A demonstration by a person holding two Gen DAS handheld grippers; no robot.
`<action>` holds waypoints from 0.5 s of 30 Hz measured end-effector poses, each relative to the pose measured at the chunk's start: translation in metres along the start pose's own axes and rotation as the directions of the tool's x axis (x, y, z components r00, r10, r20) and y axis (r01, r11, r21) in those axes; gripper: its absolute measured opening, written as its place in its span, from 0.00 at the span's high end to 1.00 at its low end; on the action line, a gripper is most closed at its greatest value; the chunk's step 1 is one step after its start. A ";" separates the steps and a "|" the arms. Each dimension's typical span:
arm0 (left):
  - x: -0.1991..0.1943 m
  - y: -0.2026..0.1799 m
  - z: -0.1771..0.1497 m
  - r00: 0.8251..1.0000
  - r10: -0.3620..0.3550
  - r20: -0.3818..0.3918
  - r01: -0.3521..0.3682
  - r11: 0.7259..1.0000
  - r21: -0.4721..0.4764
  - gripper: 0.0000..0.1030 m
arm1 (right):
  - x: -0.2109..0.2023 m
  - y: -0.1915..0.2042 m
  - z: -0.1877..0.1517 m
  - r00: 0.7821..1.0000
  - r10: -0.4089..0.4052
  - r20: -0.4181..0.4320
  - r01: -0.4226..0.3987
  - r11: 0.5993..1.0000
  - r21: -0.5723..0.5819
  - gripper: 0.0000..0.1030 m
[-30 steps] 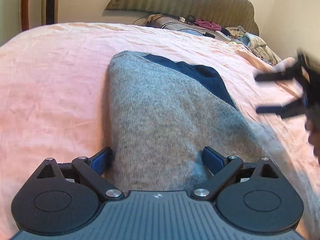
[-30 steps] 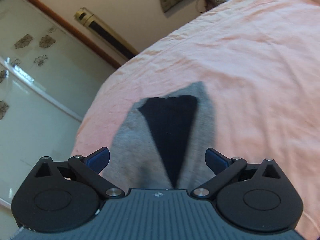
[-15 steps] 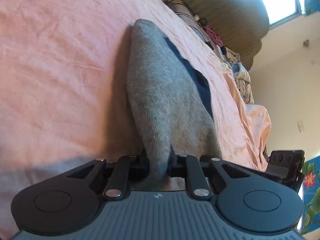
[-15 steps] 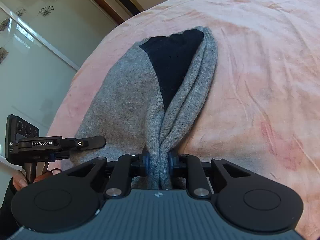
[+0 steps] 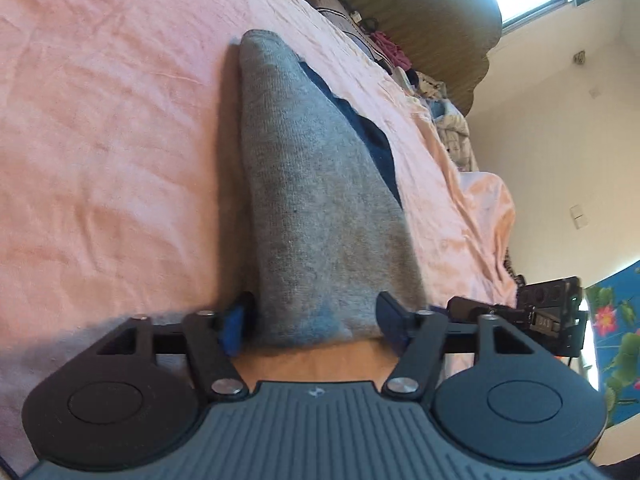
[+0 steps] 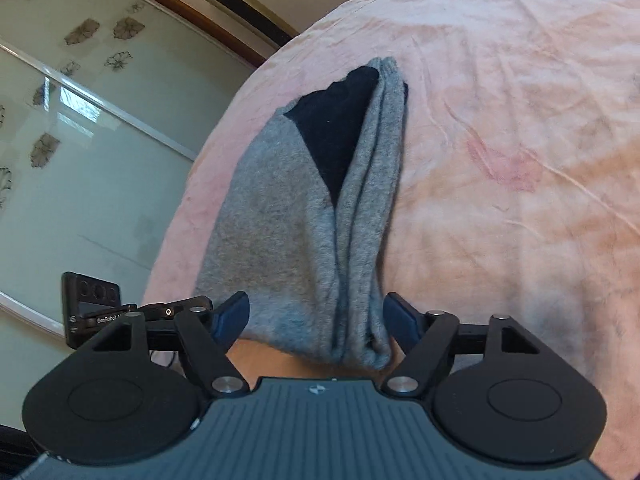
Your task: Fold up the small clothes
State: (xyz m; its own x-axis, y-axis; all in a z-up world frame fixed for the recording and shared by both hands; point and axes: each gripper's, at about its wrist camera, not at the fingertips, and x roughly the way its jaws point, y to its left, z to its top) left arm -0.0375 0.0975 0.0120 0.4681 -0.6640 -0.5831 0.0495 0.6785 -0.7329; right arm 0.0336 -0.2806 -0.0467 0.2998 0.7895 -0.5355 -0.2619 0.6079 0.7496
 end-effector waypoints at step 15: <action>-0.011 -0.012 -0.008 0.992 0.121 0.030 -0.123 0.989 0.084 0.75 | -0.001 -0.001 0.006 0.997 -0.083 -0.008 0.083 0.996 -0.024 0.57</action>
State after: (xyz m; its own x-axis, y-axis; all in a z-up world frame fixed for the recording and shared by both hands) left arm -0.0503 0.0940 0.0246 0.4967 -0.5677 -0.6565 0.0660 0.7789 -0.6236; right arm 0.0392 -0.2820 -0.0445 0.3130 0.7369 -0.5992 -0.2581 0.6731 0.6930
